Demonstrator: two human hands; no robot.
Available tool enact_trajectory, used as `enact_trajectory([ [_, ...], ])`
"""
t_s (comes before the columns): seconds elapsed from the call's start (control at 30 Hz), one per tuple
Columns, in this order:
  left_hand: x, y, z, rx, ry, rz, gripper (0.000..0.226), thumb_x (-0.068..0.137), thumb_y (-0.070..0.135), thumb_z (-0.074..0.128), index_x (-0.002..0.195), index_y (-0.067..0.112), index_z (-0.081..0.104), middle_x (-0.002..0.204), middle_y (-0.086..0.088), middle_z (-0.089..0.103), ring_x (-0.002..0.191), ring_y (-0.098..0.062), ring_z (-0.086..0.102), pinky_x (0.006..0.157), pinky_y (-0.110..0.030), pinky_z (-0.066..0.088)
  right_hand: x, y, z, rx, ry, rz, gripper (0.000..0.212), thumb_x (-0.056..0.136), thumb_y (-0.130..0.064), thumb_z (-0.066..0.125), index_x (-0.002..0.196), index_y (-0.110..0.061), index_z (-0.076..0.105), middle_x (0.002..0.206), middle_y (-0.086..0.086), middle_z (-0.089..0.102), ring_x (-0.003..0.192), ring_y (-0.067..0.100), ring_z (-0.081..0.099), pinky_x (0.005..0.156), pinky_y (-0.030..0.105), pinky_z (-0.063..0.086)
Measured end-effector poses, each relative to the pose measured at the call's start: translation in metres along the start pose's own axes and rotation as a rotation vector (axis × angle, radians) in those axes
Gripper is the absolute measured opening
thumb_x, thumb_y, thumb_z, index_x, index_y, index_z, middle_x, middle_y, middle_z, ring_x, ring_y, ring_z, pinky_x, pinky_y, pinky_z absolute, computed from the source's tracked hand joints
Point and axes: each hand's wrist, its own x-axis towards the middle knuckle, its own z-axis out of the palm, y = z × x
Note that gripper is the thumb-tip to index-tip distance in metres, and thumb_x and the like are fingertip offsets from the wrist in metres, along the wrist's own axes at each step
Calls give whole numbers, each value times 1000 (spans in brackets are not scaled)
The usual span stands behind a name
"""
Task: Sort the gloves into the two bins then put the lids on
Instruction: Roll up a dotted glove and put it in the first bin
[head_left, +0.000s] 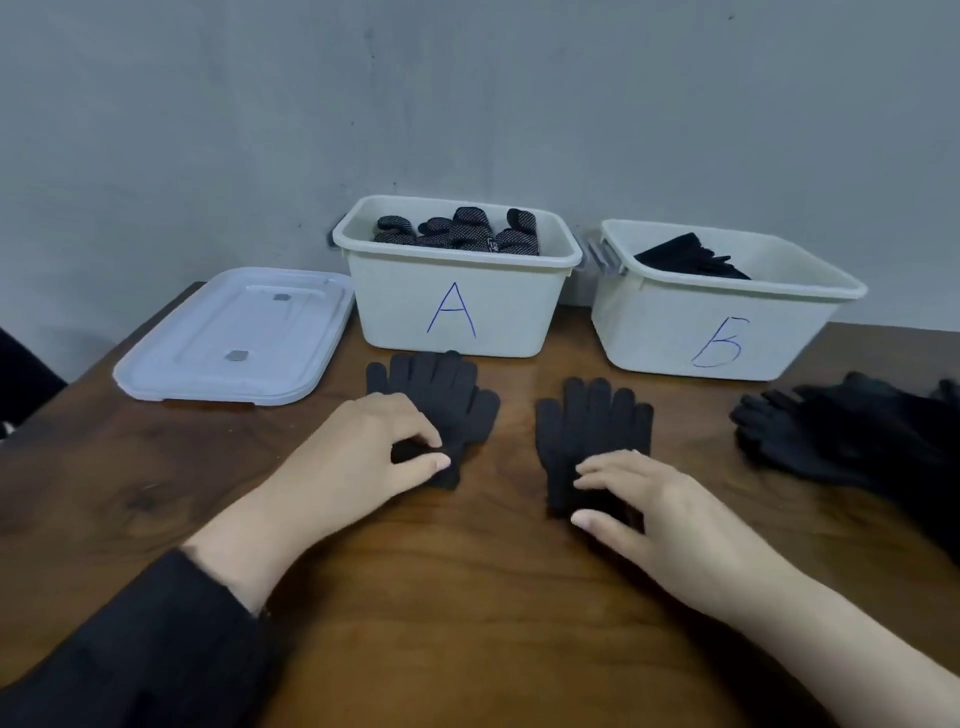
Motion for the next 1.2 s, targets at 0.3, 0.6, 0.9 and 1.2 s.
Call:
enact_trajectory([
  [0.3,4,-2,4,19,-157,-36,23,86,49,69,109,43,71,103,26,51,104,1,44,100,-29,37,18,0,31,109,41,30,44,102,-48,44,145,-37,49,154,-31,29,137,-26,8,113,3,1],
  [0.6,6,0,4,23,-142,-24,10,95,39,63,88,41,70,102,23,56,104,0,47,101,-31,32,19,6,34,193,64,34,42,99,-49,47,139,-40,55,149,-37,32,127,-36,8,118,9,6],
  [0.9,10,15,1,-451,250,-328,17,97,28,60,83,30,70,75,23,65,64,3,58,59,-15,41,21,10,34,227,85,10,39,100,-47,47,136,-36,60,152,-29,40,141,-18,20,116,7,7],
  [1.2,29,51,10,-665,487,-355,18,96,27,61,81,26,71,68,20,65,65,3,56,66,-23,40,17,7,28,372,181,109,39,98,-52,48,135,-43,57,134,-35,53,125,-19,39,97,-2,27],
])
